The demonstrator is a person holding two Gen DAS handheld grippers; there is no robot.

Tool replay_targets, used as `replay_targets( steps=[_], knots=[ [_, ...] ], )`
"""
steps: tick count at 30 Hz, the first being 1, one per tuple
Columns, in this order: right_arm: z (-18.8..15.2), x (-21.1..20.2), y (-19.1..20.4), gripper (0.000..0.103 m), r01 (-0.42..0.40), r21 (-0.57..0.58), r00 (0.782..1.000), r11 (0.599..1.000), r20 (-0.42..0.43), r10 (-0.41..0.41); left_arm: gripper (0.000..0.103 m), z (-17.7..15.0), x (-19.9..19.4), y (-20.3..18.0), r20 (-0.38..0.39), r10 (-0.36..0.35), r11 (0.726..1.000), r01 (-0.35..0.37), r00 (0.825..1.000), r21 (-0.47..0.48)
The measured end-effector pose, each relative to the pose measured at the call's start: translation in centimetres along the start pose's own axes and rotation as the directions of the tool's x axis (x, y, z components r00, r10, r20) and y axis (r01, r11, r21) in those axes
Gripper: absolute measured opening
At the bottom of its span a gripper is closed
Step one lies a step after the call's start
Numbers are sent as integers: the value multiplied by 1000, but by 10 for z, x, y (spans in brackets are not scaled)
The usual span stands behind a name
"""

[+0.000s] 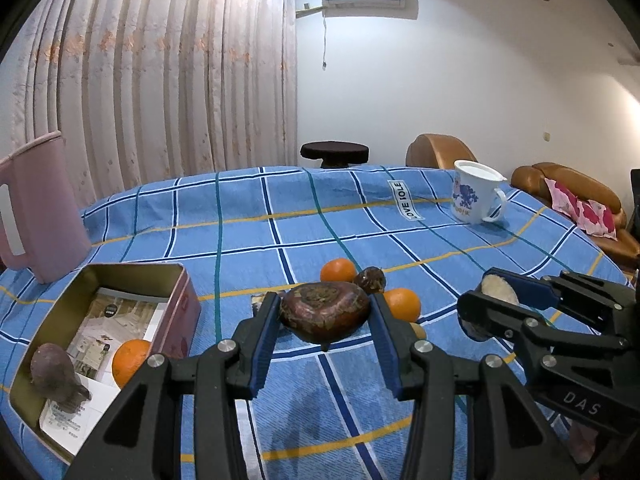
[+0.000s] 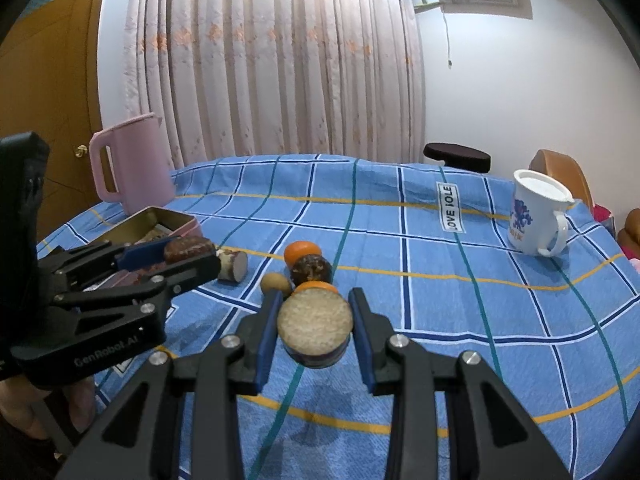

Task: Organize fruits
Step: 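Lift and carry the date and beige slice over the tin box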

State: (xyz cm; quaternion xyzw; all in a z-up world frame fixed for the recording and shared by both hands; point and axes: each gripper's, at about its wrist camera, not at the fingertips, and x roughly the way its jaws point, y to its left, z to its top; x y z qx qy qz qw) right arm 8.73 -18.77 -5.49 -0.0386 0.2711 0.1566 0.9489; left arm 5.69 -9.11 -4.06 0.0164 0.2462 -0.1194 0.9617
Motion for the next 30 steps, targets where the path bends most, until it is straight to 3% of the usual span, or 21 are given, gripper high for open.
replay_targets(
  steps=[10,20,23,30],
  knots=[
    [-2,-8,4,37,3,-27,999,1000,49,-2,47,0,-8,0,43,20,1000,-20,999,1],
    [0,-9,16,37,27,-83,998,996,50,-23,47,-1,-14,7,71,39,999,-38,997,-13],
    [5,-3,21,37,-1,-76,999,997,37,4,47,0,-20,19,72,50,998,-48,996,-32],
    [34,9,60,37,-89,-125,994,988,56,96,47,8,-44,70,93,183,981,-176,979,-84]
  ],
)
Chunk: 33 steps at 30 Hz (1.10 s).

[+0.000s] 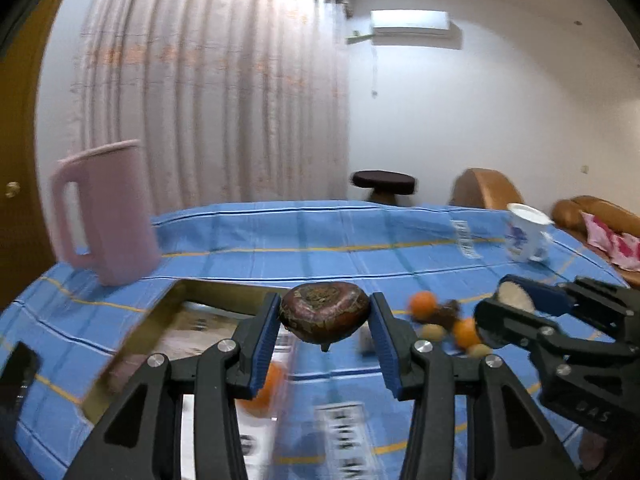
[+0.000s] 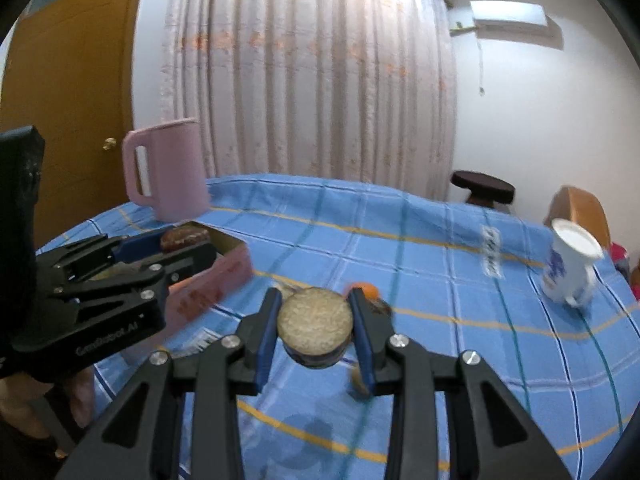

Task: Organize fruits
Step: 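Lift and carry the date and beige slice over the tin box, then drop the date and beige slice into the tin box, opening both grippers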

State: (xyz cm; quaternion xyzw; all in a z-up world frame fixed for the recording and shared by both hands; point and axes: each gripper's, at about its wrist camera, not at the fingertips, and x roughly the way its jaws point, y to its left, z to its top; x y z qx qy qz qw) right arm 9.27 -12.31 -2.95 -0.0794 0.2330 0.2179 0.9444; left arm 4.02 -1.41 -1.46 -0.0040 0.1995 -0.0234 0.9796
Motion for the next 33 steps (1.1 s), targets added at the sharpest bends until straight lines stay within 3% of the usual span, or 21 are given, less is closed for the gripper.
replay_targets(
  steps=[11,17,26,33],
  knots=[
    [31,42,76,37,-189,-72,982,979,-8,189,47,-14,4,76,-96,155,986,-160,983,-49],
    [27,69,114,37,-258,-108,966,960,-57,254,47,-26,5,103,-136,190,977,-201,972,-69],
    [10,92,131,37,-309,-128,946,942,-148,290,47,-34,11,116,-179,187,977,-202,966,-69],
    [7,93,126,41,-329,-100,937,939,-161,311,49,-34,10,114,-194,187,978,-201,963,-52]
  ],
)
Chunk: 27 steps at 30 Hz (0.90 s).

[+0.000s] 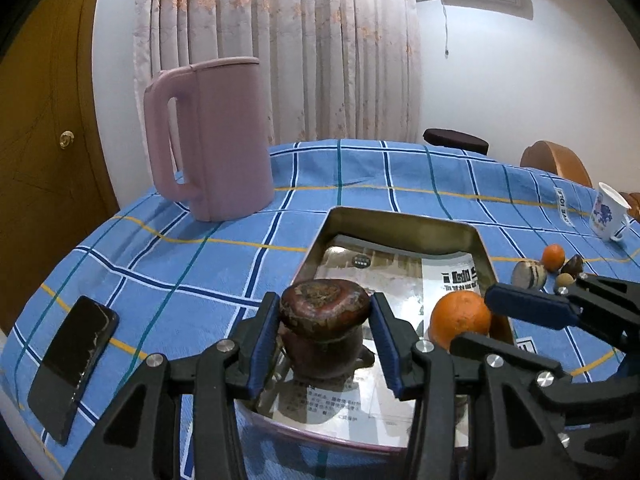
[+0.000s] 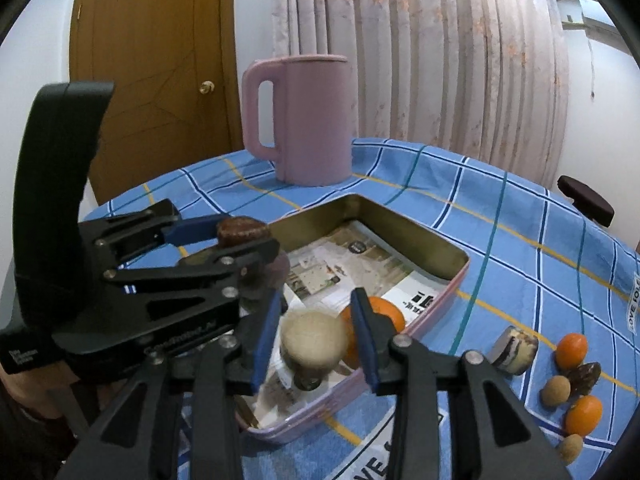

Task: Organize fruits
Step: 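Drop the date and beige slice into the tin box, opening both grippers, then grasp the picture-wrapped cylinder with the left gripper while the right gripper grasps a brown kiwi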

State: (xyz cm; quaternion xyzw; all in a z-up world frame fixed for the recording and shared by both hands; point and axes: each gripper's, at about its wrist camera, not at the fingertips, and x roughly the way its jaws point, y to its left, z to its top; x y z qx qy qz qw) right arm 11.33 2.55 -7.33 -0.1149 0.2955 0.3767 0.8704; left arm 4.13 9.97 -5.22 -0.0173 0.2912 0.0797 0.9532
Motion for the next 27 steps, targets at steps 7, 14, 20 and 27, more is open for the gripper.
replay_targets(
  steps=[7,14,20,27],
  knots=[
    [-8,-38,-10,65,34,9,997,999,72,-35,77,6,-18,-9,47,12,1000,-12,999,-6],
    [-35,-100,-70,71,260,106,962,960,63,-267,77,12,-28,-47,74,-43,998,41,996,37],
    [-63,-116,-123,71,398,247,917,884,-66,-394,77,11,-23,-96,37,-119,987,114,992,117],
    [-76,-96,-138,54,377,277,924,884,-175,-340,77,5,-14,-128,-8,-156,974,155,988,168]
  ],
)
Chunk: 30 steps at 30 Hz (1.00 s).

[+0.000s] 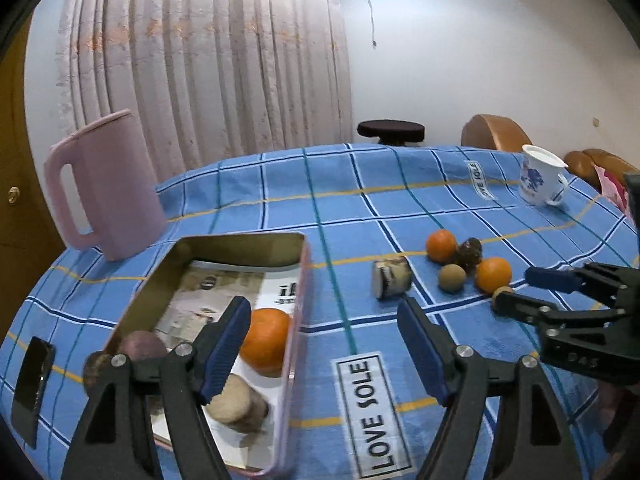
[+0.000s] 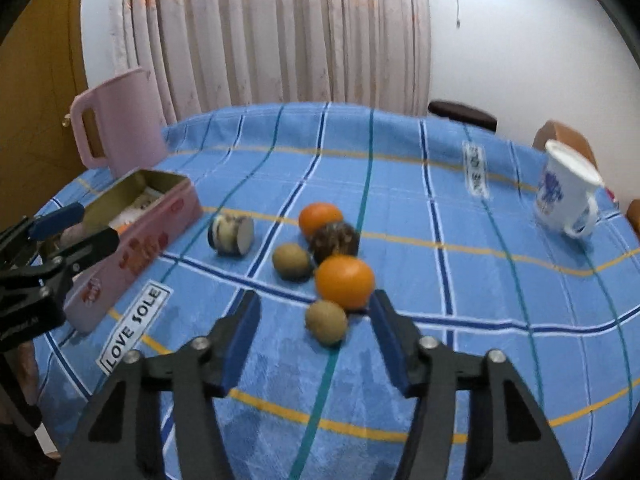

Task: Organize fruits
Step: 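Grasp the picture-wrapped cylinder with the left gripper while the right gripper grasps a brown kiwi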

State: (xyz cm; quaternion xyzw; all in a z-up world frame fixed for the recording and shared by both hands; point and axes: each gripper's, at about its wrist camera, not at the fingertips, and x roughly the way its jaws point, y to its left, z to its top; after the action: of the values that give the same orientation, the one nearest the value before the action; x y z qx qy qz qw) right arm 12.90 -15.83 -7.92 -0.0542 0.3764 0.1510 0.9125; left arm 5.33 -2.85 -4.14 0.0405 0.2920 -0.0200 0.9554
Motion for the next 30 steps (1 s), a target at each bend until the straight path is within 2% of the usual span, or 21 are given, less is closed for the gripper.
replay_targets(
  steps=[4,7,8,10,13,17,24,25,28,30],
  knots=[
    [-1,14,-5,43,-14,32,999,999,-52,15,77,3,6,-6,-13,-13,1000,13,1000,7],
    [0,26,-10,40,-36,51,994,998,-101,41,77,7,10,-9,-17,-27,1000,27,999,12],
    [-1,28,-12,32,-41,57,993,998,-106,46,77,8,11,-11,-20,-34,999,34,999,11],
    [-1,25,-11,30,-39,45,994,998,-97,43,77,11,14,-13,-26,-57,998,57,998,9],
    [-4,12,-3,30,8,4,999,1000,-44,-8,77,15,22,-18,-41,-76,997,77,996,15],
    [1,-2,-7,30,68,24,997,997,33,-69,77,23,41,-28,-76,-85,996,87,993,16],
    [15,0,-20,30,105,79,991,991,73,-111,77,32,70,-48,-123,-97,993,104,988,52],
    [15,1,-21,30,105,86,991,991,76,-111,75,32,75,-50,-133,-88,994,96,987,56],
    [15,4,-23,30,98,105,991,990,77,-106,47,29,91,-51,-185,-80,994,92,980,62],
    [13,5,-21,30,91,103,992,990,78,-99,46,29,99,-45,-209,-75,996,82,975,28]
  ],
)
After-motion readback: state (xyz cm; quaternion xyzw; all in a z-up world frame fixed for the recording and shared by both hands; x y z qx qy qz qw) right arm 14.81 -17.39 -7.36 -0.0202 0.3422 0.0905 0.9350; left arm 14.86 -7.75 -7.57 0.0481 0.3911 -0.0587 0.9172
